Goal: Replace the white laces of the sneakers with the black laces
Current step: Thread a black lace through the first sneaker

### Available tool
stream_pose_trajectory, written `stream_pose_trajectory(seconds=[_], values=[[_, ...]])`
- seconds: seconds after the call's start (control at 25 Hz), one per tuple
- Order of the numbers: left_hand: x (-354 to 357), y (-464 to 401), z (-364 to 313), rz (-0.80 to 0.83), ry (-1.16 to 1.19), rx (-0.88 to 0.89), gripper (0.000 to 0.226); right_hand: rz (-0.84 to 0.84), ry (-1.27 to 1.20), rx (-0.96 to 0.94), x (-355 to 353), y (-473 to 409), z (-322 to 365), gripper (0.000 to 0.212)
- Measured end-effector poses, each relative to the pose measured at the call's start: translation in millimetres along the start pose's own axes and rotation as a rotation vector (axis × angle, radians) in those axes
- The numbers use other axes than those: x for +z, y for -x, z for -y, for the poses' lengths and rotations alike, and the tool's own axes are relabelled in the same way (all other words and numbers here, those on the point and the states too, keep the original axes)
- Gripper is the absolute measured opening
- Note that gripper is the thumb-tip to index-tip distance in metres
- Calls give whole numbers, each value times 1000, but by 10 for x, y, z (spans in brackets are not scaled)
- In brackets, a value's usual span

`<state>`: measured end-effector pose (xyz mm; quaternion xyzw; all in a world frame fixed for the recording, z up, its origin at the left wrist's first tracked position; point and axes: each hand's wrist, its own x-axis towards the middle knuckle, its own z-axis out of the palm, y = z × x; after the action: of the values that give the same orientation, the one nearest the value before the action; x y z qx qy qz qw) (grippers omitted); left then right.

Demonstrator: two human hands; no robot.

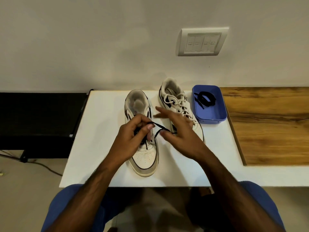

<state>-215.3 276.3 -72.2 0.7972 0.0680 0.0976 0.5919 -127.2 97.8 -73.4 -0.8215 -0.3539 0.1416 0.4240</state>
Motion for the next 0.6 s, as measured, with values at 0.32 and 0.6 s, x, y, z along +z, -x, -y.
stream_pose_trajectory(seconds=[0.32,0.6], values=[[-76,-51,-4,45,180,-12,19,-291,-826,162,-295,-41,-65,36],[-26,-50,108,40,6,-49,12,-132,-223,87,-311,11,-154,59]])
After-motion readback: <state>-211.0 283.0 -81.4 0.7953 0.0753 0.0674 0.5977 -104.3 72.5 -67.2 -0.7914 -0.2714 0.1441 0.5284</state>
